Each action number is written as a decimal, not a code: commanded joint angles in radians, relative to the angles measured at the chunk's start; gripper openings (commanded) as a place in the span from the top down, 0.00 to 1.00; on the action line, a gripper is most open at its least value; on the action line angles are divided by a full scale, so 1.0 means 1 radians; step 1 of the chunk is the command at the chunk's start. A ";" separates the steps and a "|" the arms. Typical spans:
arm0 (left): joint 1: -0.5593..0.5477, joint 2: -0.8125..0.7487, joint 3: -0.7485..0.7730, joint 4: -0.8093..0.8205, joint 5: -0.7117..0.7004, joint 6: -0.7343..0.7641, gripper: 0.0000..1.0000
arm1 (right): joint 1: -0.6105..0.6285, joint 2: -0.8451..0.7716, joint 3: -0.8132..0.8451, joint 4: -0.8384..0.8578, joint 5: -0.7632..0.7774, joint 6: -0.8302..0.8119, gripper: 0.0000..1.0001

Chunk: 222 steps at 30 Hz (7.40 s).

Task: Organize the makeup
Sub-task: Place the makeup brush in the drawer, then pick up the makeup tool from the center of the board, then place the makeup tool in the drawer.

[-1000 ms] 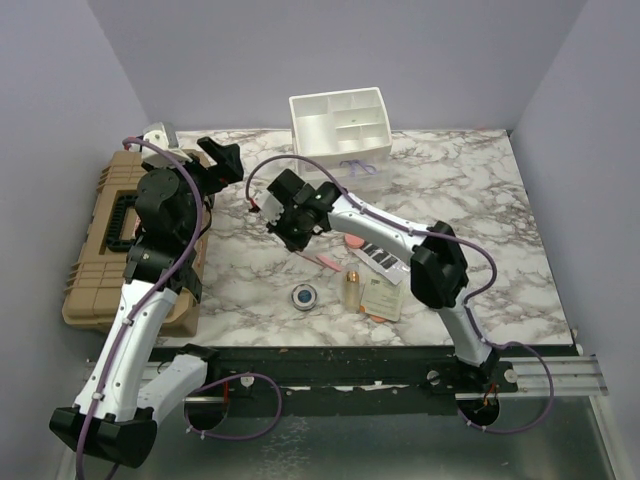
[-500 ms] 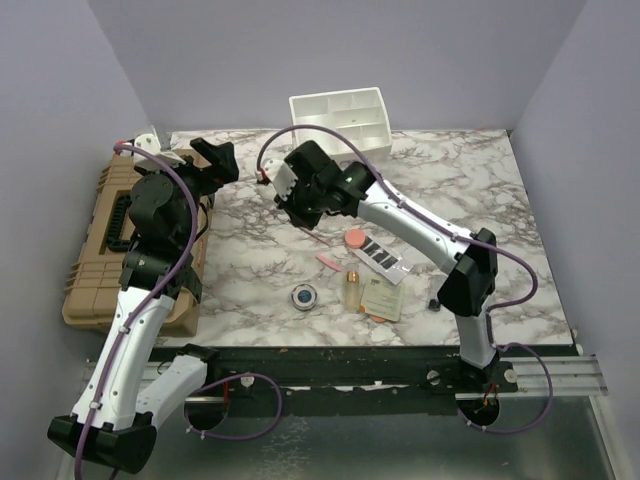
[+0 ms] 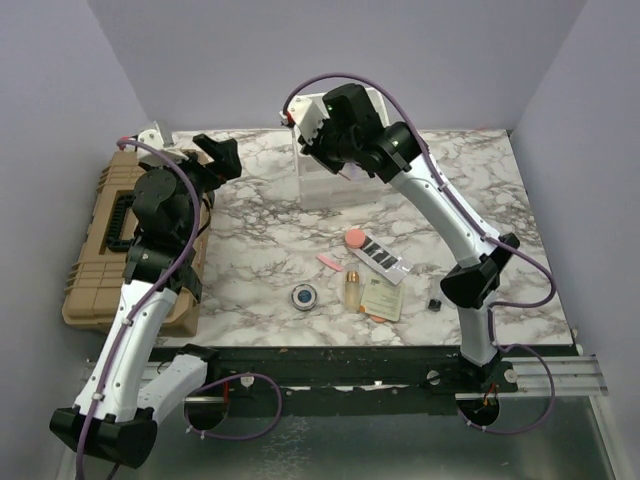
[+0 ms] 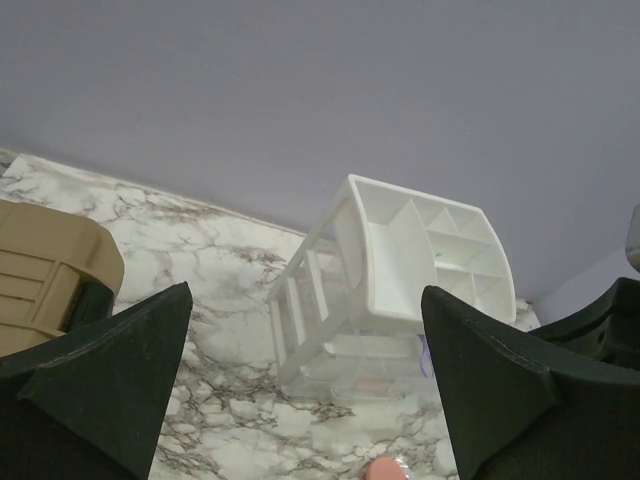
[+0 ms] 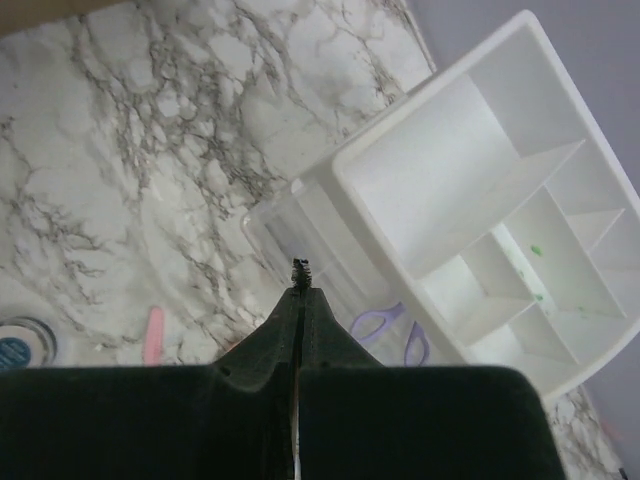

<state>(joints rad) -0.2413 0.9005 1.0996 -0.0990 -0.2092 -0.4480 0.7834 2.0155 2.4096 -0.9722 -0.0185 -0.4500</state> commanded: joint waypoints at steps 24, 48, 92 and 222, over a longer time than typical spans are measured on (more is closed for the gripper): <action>0.006 0.313 0.083 0.027 0.490 0.073 0.01 | -0.122 0.061 -0.246 0.108 -0.043 -0.493 0.99; 0.007 0.357 0.068 0.030 0.439 0.005 0.01 | -0.086 -0.284 -0.505 0.288 -0.124 -0.052 0.47; 0.007 0.268 0.006 0.079 0.327 -0.026 0.01 | 0.009 0.051 -0.883 0.348 -0.070 0.360 0.54; -0.029 0.535 0.075 -0.018 0.663 0.118 0.06 | -0.135 -0.038 -0.369 0.155 0.135 -0.259 0.62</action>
<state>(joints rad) -0.2573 1.4292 1.1431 -0.1112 0.4465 -0.3298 0.6521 1.9846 2.0430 -0.8021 0.0990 -0.7517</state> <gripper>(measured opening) 0.939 0.377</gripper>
